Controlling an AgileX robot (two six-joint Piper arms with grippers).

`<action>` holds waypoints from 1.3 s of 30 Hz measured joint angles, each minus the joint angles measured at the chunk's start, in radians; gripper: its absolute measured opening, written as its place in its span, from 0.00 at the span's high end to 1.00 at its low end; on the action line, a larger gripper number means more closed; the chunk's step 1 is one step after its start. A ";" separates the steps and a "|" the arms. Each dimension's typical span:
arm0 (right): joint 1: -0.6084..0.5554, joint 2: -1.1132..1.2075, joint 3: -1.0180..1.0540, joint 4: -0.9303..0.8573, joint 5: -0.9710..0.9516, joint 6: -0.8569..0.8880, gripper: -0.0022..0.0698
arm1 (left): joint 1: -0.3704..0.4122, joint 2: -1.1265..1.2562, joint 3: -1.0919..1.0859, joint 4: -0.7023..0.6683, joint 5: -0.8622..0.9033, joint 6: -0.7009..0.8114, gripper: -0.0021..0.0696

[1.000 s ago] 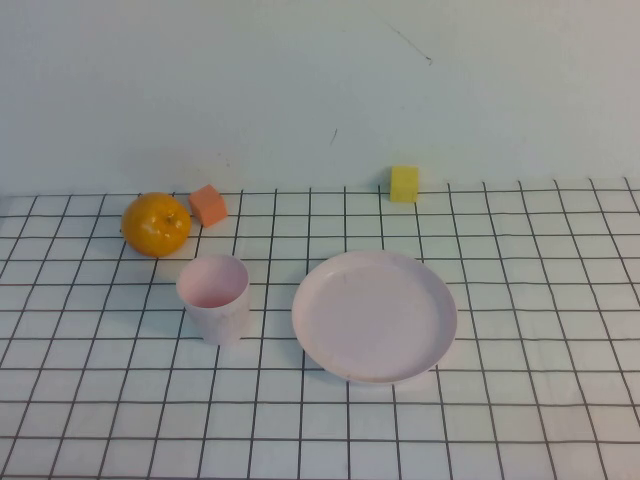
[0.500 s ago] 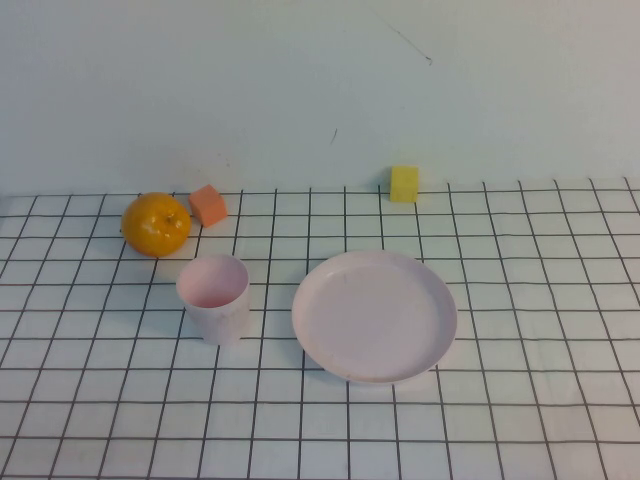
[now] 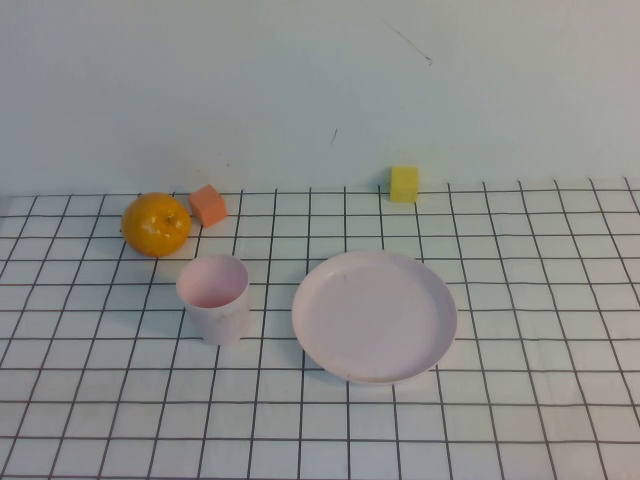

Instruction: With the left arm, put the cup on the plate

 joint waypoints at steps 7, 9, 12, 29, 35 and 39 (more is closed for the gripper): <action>0.000 0.000 0.000 0.000 0.000 0.000 0.97 | 0.000 0.000 0.000 0.000 -0.004 -0.026 0.97; 0.000 0.000 0.000 0.000 0.000 0.000 0.97 | 0.000 0.000 0.000 0.000 -0.004 -0.046 0.97; 0.000 0.000 0.000 0.000 0.000 0.000 0.97 | 0.000 0.000 0.000 -0.011 -0.006 -0.077 0.97; 0.000 0.000 0.000 0.000 0.000 0.000 0.97 | 0.000 0.093 -0.499 -0.093 0.738 -0.224 0.97; 0.000 0.000 0.000 0.000 0.000 0.000 0.97 | 0.000 0.315 -0.692 -0.209 0.919 -0.221 0.97; 0.000 0.000 0.000 0.000 0.000 0.000 0.97 | 0.000 0.503 -0.784 -0.285 0.971 -0.190 0.97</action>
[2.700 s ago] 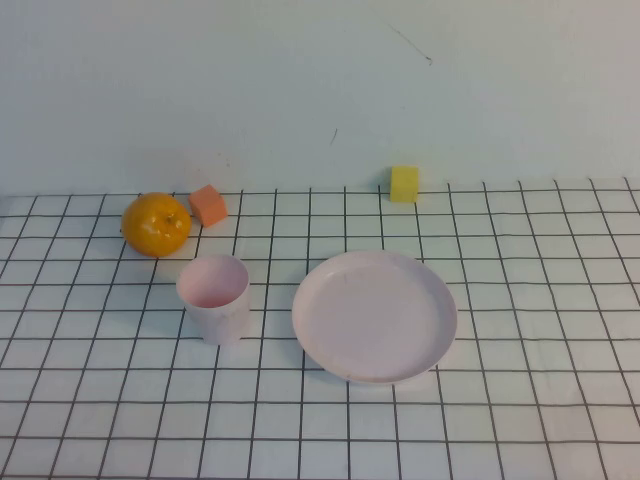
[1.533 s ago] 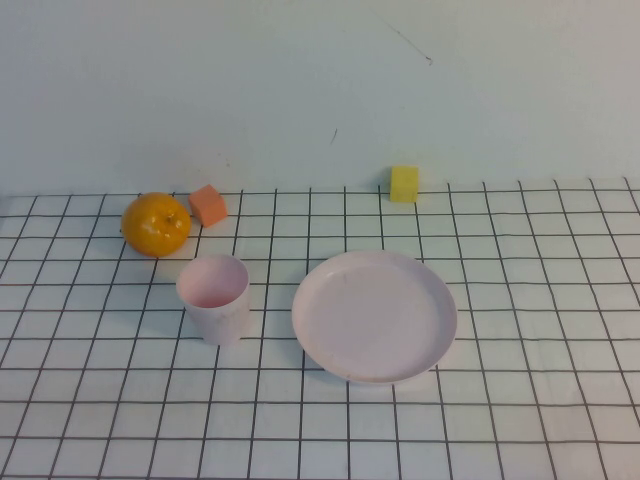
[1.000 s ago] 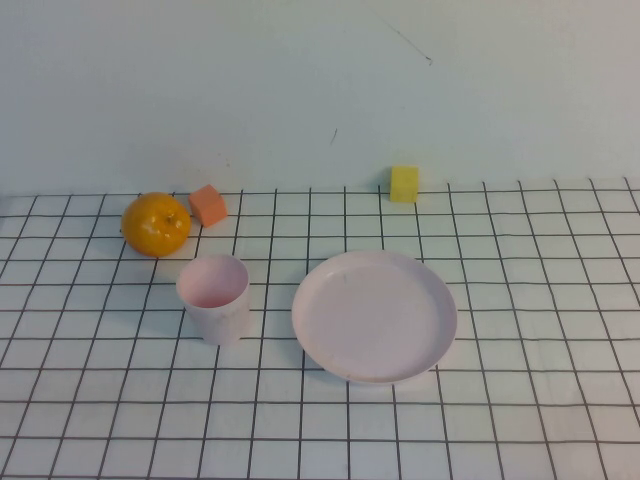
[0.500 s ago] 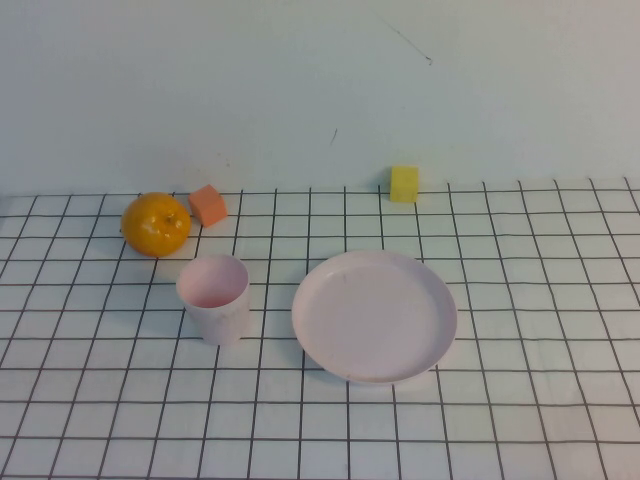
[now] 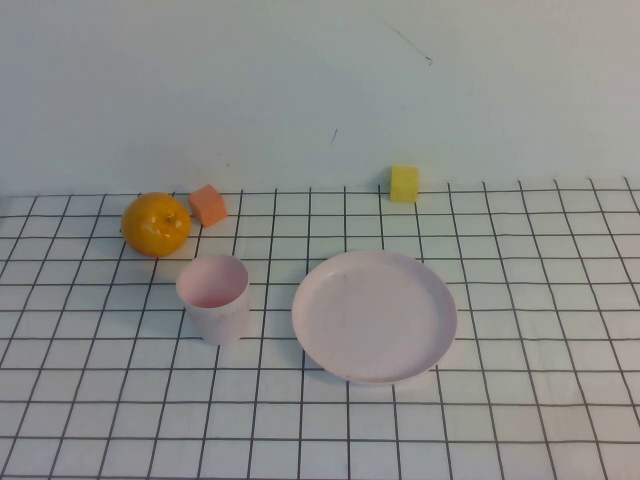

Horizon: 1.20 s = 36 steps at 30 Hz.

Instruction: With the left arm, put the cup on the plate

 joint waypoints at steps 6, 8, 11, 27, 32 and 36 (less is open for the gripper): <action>0.000 0.000 0.000 0.000 0.000 0.000 0.97 | 0.000 0.268 -0.076 -0.170 0.031 0.214 0.97; 0.000 0.000 0.000 0.000 0.000 0.000 0.97 | 0.000 0.345 -0.105 -0.238 0.066 0.284 0.97; 0.000 0.000 0.000 0.000 0.000 0.000 0.97 | 0.000 0.466 -0.168 -0.291 0.161 0.345 0.97; 0.000 0.000 0.000 0.000 0.000 0.000 0.97 | -0.020 0.951 -0.466 -0.643 0.391 0.656 0.92; 0.000 0.000 0.000 0.000 0.000 0.000 0.97 | -0.122 1.057 -0.608 -0.440 0.355 0.606 0.70; 0.000 0.000 0.000 0.000 0.000 0.000 0.97 | -0.219 1.152 -0.729 -0.166 0.367 0.435 0.47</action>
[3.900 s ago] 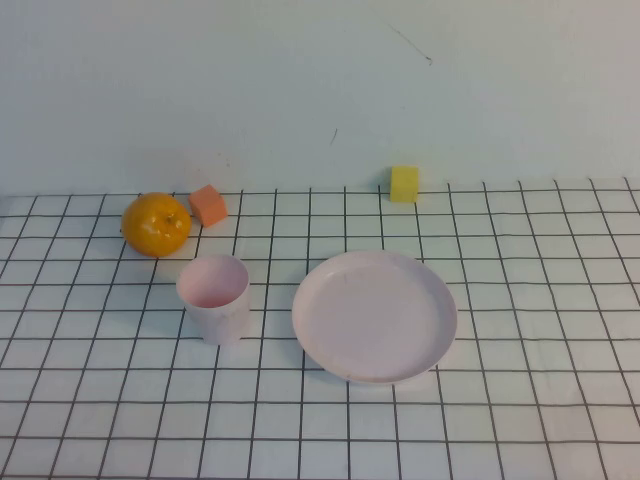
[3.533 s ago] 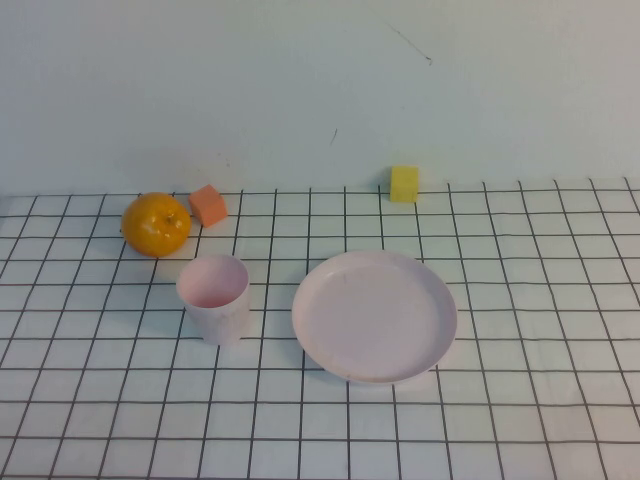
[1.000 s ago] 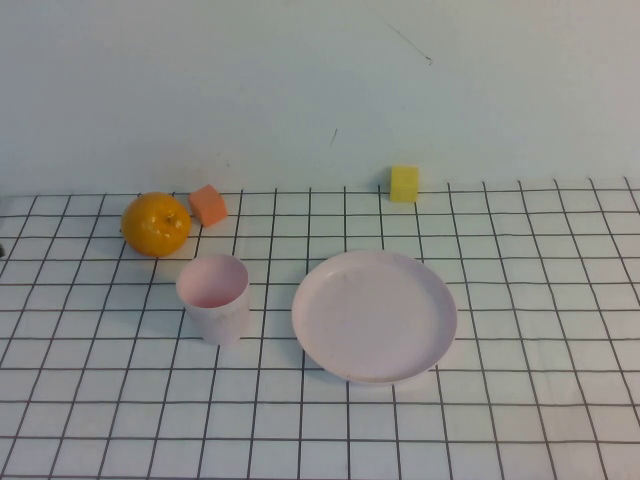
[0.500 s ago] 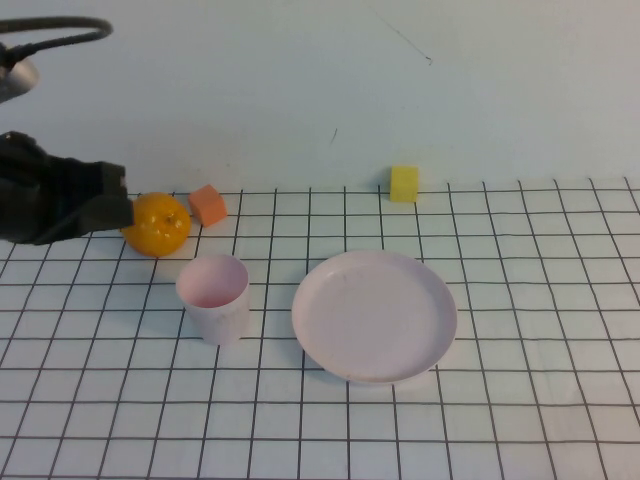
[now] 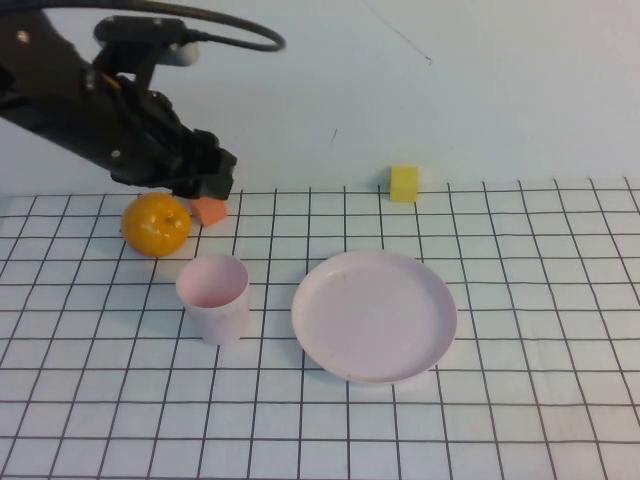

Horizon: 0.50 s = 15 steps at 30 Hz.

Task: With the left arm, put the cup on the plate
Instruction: Pick up the cup from the table

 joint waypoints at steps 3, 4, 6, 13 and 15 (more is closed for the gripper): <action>0.000 0.000 0.000 0.000 0.000 0.000 0.97 | -0.031 0.082 -0.060 0.167 0.058 -0.124 0.35; 0.000 0.000 0.000 0.000 0.000 0.000 0.97 | -0.033 0.111 -0.074 0.201 0.076 -0.155 0.34; 0.000 0.000 0.000 0.000 0.000 0.000 0.97 | -0.033 0.166 -0.088 0.234 0.097 -0.188 0.32; 0.000 0.000 0.000 0.000 0.000 0.000 0.97 | -0.033 0.327 -0.090 0.275 0.100 -0.215 0.32; 0.000 0.000 0.000 0.000 0.000 0.000 0.97 | -0.033 0.363 -0.090 0.283 0.097 -0.215 0.36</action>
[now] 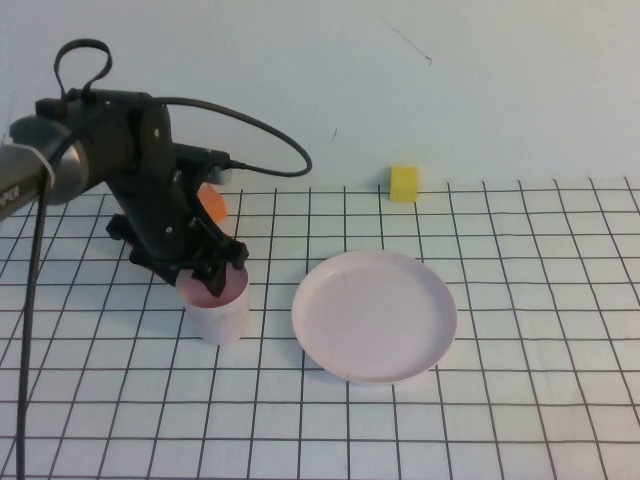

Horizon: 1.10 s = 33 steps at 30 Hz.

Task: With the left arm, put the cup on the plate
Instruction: Pick up the cup from the table, then place the cup on the plate

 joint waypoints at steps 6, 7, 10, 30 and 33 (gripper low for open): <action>0.000 0.000 0.000 0.000 0.000 0.000 0.97 | 0.000 0.041 0.000 0.006 -0.005 0.004 0.76; 0.000 0.000 0.000 0.000 0.000 0.000 0.97 | 0.000 0.041 -0.004 0.006 -0.005 0.010 0.83; 0.000 0.000 0.000 0.000 0.000 0.000 0.97 | -0.003 0.039 -0.028 -0.019 0.002 0.032 0.93; 0.000 0.000 0.000 0.000 0.000 0.000 0.97 | -0.248 0.133 -0.213 -0.215 -0.048 0.107 0.95; 0.000 0.000 0.000 0.000 0.000 0.000 0.97 | -0.247 0.146 -0.213 -0.172 -0.060 0.072 0.95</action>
